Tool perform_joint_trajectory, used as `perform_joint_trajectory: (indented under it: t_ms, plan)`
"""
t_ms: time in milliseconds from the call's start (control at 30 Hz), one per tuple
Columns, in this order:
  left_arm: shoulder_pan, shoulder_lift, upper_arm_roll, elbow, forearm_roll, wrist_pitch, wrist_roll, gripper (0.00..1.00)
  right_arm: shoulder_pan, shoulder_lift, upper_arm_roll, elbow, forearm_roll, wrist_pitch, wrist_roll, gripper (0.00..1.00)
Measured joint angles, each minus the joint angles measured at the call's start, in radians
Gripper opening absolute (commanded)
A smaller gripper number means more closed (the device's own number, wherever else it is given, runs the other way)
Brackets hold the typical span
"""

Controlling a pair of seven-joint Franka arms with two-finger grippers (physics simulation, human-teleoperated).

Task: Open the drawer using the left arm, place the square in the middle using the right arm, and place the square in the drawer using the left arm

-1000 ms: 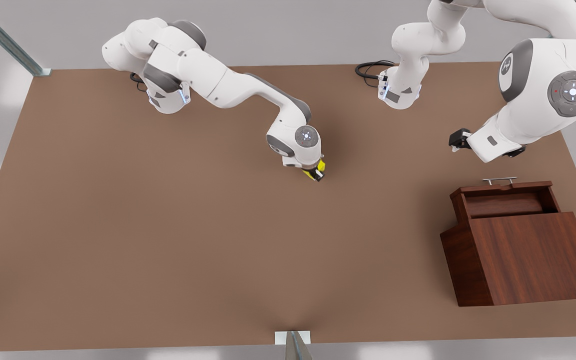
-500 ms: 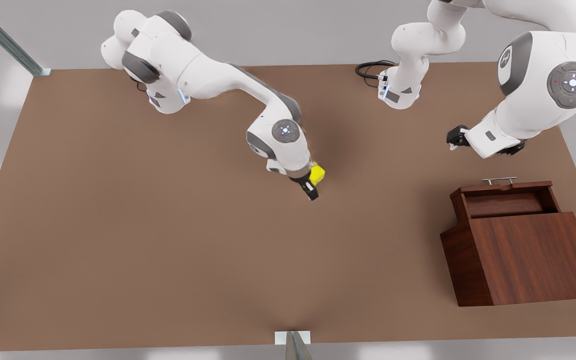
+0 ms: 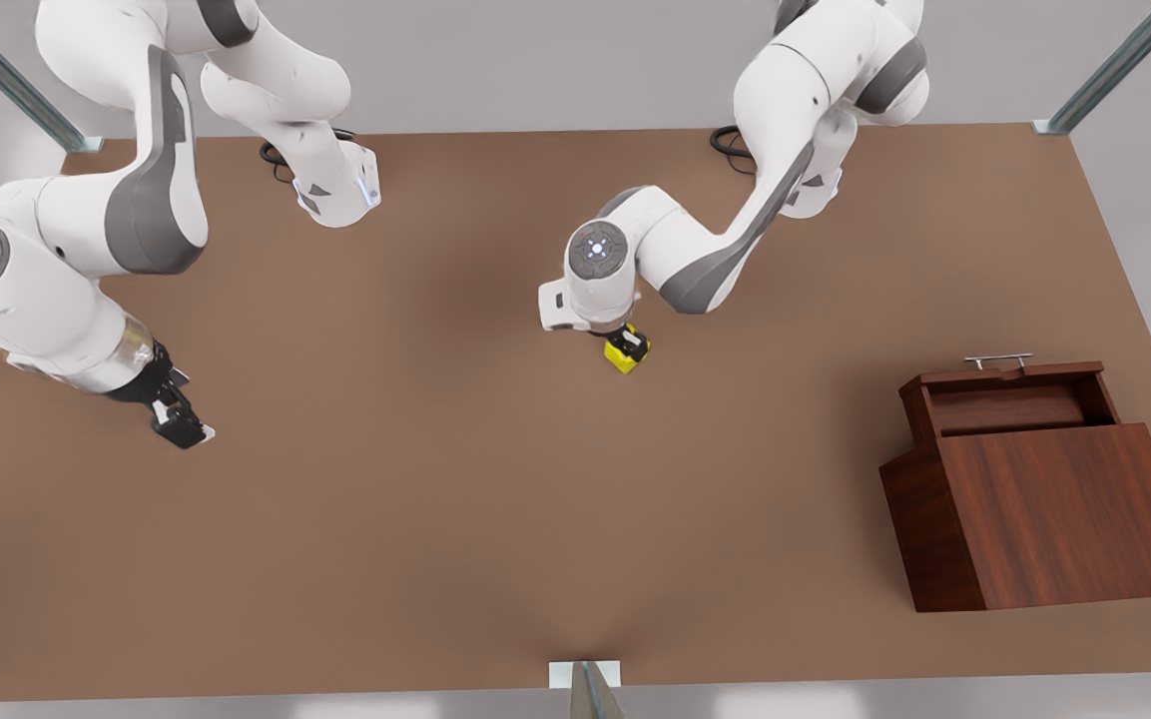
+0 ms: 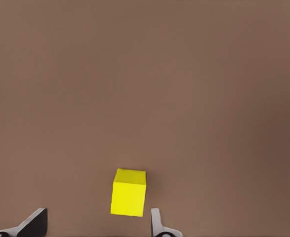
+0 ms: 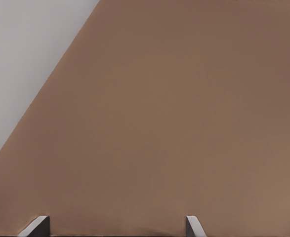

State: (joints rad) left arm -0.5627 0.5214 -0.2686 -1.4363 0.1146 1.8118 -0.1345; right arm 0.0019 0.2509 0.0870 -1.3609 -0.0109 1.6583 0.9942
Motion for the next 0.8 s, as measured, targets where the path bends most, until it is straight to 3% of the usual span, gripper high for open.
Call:
perform_joint_trajectory:
  t_ms: [500,800]
  plan:
    - [-0.006,-0.048,0.011,-0.382,0.004,0.379,-0.037,1.00,0.009,-0.031,0.005,0.038,-0.063,-0.091,-0.461,1.00]
    - [-0.005,-0.034,0.022,-0.465,0.002,0.470,-0.042,1.00,0.009,-0.032,0.006,0.037,-0.063,-0.116,-0.602,1.00]
